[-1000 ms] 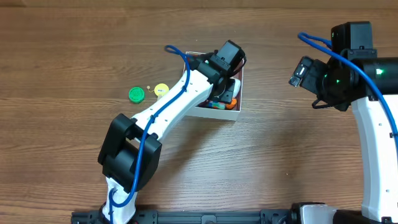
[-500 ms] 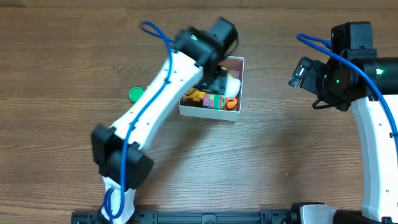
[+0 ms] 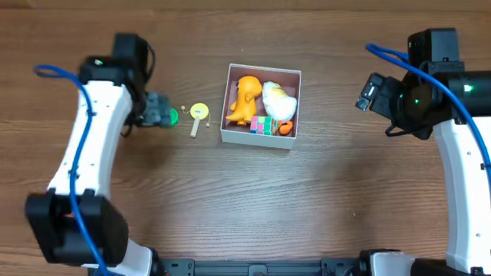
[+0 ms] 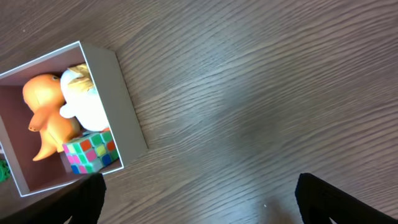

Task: Pack container
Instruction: 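Grasp the green round toy with the left gripper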

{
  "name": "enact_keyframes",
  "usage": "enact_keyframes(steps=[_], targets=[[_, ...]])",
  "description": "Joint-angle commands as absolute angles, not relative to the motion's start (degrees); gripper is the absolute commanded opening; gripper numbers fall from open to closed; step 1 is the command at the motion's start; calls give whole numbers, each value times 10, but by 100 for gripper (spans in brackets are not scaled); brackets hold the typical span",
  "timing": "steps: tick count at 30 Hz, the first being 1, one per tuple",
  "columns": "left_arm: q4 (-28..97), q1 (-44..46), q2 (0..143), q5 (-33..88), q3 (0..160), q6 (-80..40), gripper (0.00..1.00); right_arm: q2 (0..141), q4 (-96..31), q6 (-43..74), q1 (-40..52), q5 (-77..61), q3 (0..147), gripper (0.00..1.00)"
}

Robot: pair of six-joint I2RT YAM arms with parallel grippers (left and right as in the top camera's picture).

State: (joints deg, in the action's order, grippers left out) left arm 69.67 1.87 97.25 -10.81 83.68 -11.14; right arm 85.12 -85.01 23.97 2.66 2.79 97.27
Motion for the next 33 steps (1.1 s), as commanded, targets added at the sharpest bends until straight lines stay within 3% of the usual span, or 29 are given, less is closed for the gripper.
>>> enact_keyframes(steps=[1, 5, 13, 18, 21, 25, 33], targets=[[597, 23, 982, -39, 767, -10, 97, 847, -847, 239, 24, 27, 977, 100], [477, 24, 1058, -28, 759, -15, 99, 847, -846, 239, 24, 27, 977, 100], [386, 26, 1150, -30, 759, -12, 100, 847, -846, 237, 24, 29, 977, 100], [372, 26, 1161, -32, 759, -12, 82, 847, -849, 235, 24, 30, 977, 100], [372, 26, 1161, -32, 759, -12, 77, 847, -853, 236, 24, 47, 977, 100], [374, 26, 1161, -31, 759, -13, 57, 847, -854, 236, 24, 47, 977, 100], [473, 27, 1160, -29, 836, -13, 40, 847, -857, 236, 24, 46, 977, 100]])
